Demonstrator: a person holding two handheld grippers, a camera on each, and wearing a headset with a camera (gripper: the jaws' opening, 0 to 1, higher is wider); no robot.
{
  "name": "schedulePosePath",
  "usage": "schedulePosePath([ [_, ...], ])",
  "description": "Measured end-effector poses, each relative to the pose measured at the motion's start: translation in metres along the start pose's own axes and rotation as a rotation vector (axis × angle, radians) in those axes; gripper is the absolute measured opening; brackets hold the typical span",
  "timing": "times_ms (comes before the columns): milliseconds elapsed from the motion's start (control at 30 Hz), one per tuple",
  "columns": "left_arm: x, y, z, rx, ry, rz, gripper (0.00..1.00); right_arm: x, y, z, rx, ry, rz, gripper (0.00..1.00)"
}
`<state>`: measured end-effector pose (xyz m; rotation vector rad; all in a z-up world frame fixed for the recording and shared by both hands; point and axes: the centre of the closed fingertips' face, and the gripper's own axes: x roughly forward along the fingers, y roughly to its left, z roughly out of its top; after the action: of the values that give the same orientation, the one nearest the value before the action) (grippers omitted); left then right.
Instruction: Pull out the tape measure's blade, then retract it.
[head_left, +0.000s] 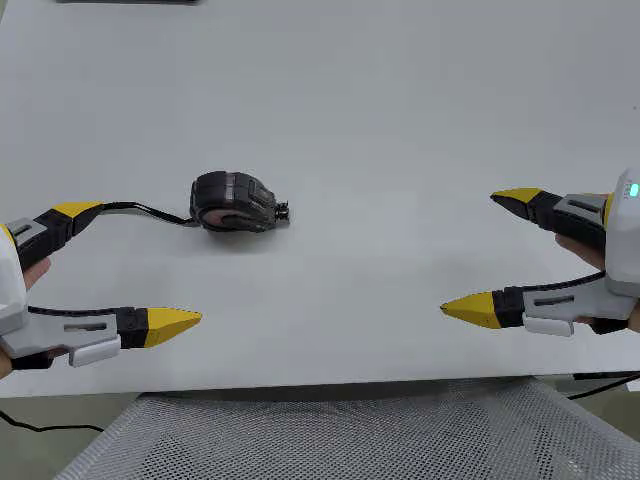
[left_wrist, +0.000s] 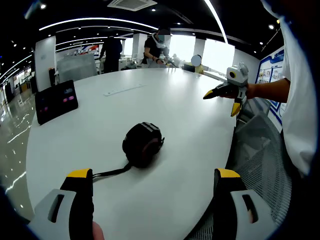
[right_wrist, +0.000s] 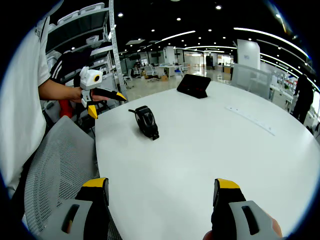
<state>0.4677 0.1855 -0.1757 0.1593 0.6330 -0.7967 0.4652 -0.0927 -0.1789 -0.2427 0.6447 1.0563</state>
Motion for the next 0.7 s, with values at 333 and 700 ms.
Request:
schedulePosePath([
  [333, 0.0000, -0.0015, -0.0006, 0.000, 0.003, -0.004, 0.99, 0.0002, -0.0029, 0.0025, -0.007, -0.016, -0.011, 0.87],
  [700, 0.0032, -0.0010, 0.0036, 0.013, 0.003, -0.012, 0.99, 0.0087, -0.0076, 0.0072, -0.018, -0.019, -0.001, 0.84],
])
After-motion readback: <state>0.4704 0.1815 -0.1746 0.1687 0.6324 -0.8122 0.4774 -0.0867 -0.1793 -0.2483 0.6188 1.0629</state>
